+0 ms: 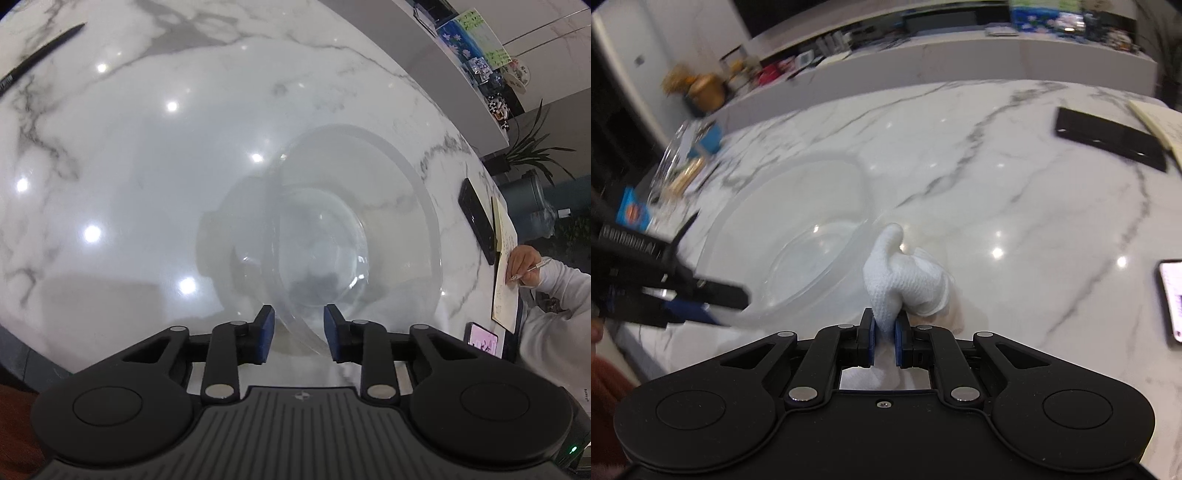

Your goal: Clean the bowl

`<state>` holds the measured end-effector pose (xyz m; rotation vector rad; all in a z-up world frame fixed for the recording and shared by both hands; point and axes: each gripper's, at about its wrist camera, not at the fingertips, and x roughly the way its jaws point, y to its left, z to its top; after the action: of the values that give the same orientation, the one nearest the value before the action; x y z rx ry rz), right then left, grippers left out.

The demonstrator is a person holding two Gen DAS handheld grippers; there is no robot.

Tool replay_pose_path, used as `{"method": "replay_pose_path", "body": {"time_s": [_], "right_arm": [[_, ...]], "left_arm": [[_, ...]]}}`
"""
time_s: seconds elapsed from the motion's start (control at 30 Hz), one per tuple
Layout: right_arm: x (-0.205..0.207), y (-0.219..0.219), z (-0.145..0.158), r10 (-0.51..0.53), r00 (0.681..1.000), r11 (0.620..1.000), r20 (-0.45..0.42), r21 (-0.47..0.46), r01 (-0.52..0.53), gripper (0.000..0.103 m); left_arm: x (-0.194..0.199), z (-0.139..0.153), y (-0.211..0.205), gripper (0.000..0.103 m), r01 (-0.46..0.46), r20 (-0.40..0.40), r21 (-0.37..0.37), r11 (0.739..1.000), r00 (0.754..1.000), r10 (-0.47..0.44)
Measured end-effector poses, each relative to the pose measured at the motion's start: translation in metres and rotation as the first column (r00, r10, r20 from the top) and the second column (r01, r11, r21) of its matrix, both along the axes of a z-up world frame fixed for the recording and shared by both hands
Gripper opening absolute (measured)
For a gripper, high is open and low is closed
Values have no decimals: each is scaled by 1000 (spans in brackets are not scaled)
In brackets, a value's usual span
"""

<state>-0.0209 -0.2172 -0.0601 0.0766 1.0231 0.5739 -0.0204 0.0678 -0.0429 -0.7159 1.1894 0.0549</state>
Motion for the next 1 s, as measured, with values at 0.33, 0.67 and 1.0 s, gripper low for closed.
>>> {"method": "replay_pose_path", "body": {"time_s": [0.33,0.67,1.0], "right_arm": [[2,0,-2,-5,1000,1000,-25,12,5,9],[3,0,-3,-9,999,1000,-50,24,11,9],[-1,-12,5,-52,998,998,-27,39,53,13]], "left_arm": [[4,5,14,13,24,14,55,998,1000,-24],[5,-1,11,19,-1,-13,19,1000,1000,1],[1,-15,-10,31,9,-42,-70,998,999,-12]]}}
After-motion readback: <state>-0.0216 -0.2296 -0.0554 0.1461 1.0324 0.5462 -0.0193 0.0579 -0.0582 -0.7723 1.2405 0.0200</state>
